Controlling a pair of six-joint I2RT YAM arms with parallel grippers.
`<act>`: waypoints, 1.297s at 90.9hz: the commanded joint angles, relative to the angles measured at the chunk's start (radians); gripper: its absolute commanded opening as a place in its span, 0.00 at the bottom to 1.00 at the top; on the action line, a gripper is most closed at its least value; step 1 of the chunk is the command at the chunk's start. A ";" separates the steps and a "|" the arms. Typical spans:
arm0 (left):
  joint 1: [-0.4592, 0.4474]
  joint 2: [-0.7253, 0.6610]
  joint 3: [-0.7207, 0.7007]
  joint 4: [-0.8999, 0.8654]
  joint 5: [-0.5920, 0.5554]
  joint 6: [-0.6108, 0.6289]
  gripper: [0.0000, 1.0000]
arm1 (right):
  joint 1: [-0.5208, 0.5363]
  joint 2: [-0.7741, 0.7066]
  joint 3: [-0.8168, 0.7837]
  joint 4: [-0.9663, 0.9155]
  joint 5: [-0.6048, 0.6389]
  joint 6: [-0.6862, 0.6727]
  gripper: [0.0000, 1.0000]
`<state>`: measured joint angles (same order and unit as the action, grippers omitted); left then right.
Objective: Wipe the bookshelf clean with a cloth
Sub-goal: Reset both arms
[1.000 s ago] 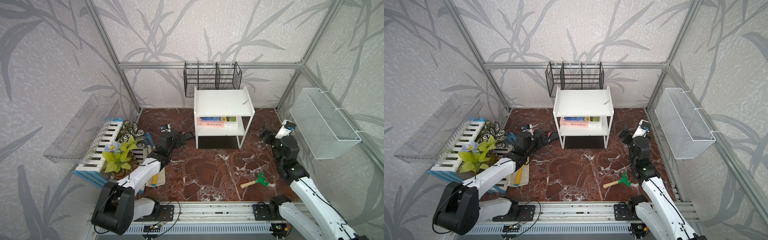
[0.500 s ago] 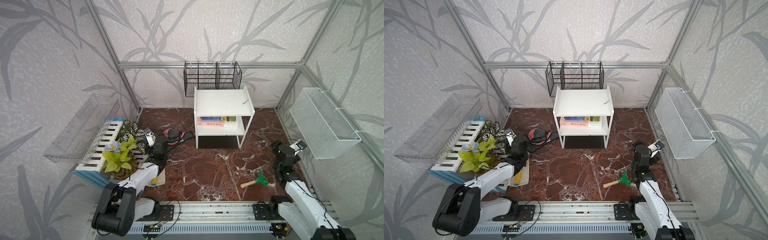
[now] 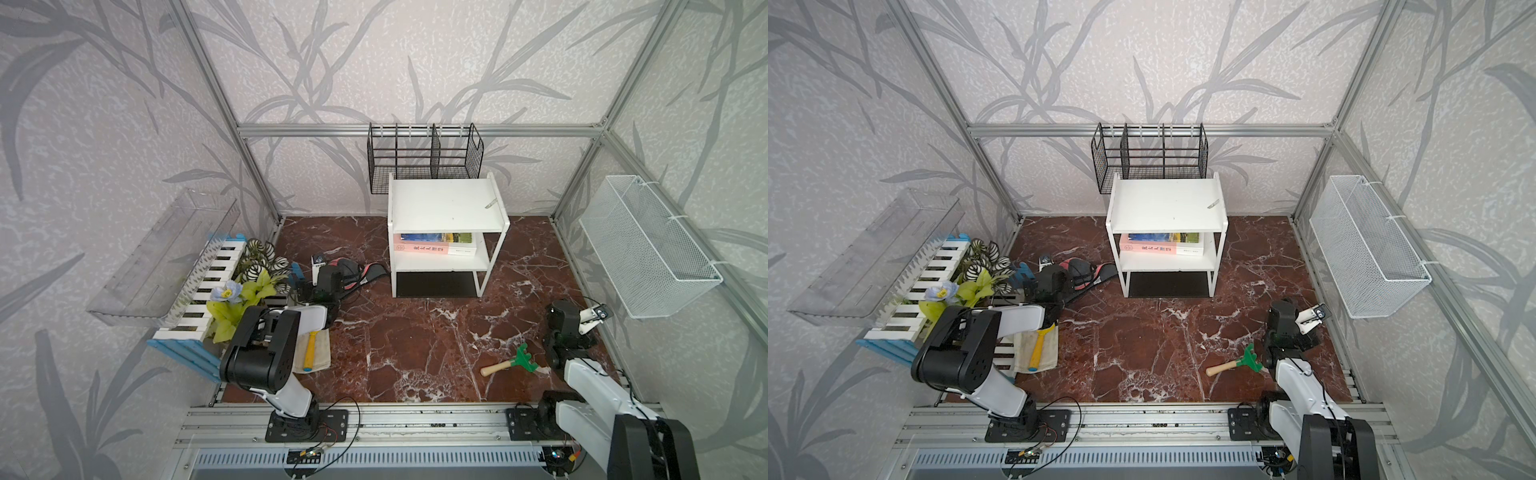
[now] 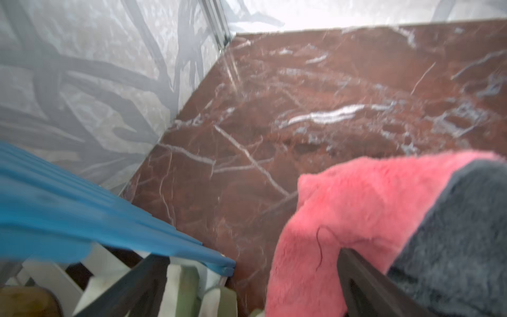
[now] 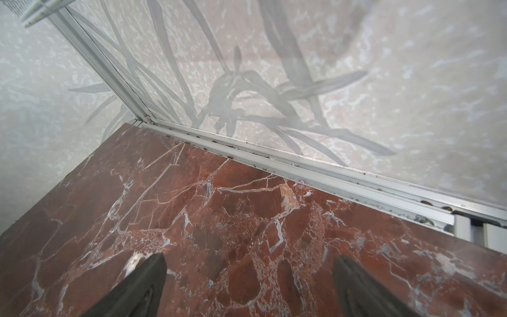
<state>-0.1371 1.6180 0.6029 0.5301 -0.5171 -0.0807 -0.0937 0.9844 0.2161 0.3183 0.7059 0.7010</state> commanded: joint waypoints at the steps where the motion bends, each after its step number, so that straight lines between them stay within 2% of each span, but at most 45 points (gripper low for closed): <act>1: 0.009 0.021 -0.014 0.187 0.073 0.095 1.00 | -0.006 0.035 0.021 0.057 -0.010 -0.104 0.99; 12: 0.013 -0.019 -0.071 0.249 0.140 0.112 1.00 | -0.008 0.102 0.050 0.072 -0.070 -0.136 0.99; 25: 0.043 -0.120 -0.283 0.556 0.206 0.093 1.00 | -0.007 0.176 0.104 0.068 -0.142 -0.171 0.99; 36: 0.071 -0.056 -0.391 0.822 0.286 0.100 1.00 | -0.008 0.224 0.149 0.060 -0.182 -0.200 0.99; 42: 0.080 -0.096 -0.355 0.673 0.318 0.090 1.00 | -0.006 0.257 0.150 0.139 -0.252 -0.271 0.99; 49: 0.096 -0.075 -0.375 0.758 0.379 0.096 1.00 | -0.006 0.295 0.136 0.271 -0.366 -0.375 0.99; 55: 0.112 -0.094 -0.360 0.685 0.437 0.096 1.00 | -0.004 0.343 0.128 0.372 -0.430 -0.433 0.99; 66: 0.130 -0.101 -0.369 0.702 0.513 0.107 1.00 | 0.019 0.411 0.112 0.502 -0.510 -0.504 0.99; 89: 0.134 -0.099 -0.371 0.710 0.524 0.105 1.00 | 0.175 0.561 0.068 0.759 -0.509 -0.715 0.99; 95: 0.135 -0.099 -0.371 0.711 0.524 0.105 1.00 | 0.177 0.547 0.082 0.713 -0.479 -0.705 0.99; 101: 0.134 -0.100 -0.371 0.708 0.512 0.103 1.00 | 0.167 0.557 0.161 0.569 -0.379 -0.651 0.99; 107: 0.132 -0.101 -0.358 0.684 0.455 0.086 1.00 | 0.111 0.547 0.179 0.517 -0.458 -0.600 0.99; 118: 0.128 -0.100 -0.359 0.687 0.449 0.087 1.00 | 0.106 0.546 0.176 0.524 -0.463 -0.599 0.99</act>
<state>-0.0101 1.5318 0.2295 1.2114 -0.0422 0.0078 0.0219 1.5375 0.3820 0.8845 0.2356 0.0788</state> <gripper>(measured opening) 0.999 0.989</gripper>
